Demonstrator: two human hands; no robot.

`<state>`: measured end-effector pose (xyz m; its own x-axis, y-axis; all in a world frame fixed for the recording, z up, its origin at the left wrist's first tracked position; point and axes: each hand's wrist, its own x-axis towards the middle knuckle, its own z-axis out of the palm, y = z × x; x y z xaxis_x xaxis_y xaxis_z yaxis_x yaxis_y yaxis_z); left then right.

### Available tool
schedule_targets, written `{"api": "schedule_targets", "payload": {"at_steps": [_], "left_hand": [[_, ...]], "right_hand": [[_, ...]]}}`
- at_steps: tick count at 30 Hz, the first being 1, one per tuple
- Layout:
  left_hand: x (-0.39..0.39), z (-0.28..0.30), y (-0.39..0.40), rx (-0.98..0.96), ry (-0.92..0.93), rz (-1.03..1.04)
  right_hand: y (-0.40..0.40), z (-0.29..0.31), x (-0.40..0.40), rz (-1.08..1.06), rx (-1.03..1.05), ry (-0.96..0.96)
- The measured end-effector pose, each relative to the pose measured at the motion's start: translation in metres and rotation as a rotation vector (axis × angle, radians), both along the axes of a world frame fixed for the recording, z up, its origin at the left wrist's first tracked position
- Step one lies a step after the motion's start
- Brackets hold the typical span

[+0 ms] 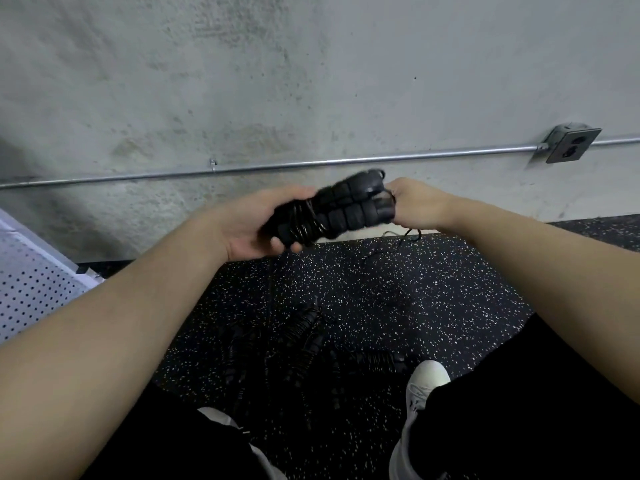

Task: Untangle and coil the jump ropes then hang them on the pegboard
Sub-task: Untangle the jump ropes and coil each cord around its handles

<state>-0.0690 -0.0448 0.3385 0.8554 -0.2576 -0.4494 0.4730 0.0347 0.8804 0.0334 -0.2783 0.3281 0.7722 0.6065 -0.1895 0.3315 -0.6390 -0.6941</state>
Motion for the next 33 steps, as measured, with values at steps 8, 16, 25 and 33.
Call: {"api": "schedule_targets", "payload": {"at_steps": [8, 16, 25, 33], "left_hand": [[-0.002, -0.011, -0.026, 0.635, -0.153, -0.276], [0.009, -0.025, -0.034, 0.747, -0.264, -0.163], [0.010, -0.030, -0.030, 0.324, -0.100, 0.246], [0.005, -0.023, -0.040, 0.091, -0.029, 0.406]], "right_hand": [[0.008, -0.005, 0.001, 0.030, -0.057, -0.032], [0.017, 0.001, -0.007, -0.006, 0.072, -0.036], [0.023, 0.007, -0.021, -0.116, 0.175, 0.075], [0.026, 0.009, -0.027, 0.009, 0.103, 0.062]]}}
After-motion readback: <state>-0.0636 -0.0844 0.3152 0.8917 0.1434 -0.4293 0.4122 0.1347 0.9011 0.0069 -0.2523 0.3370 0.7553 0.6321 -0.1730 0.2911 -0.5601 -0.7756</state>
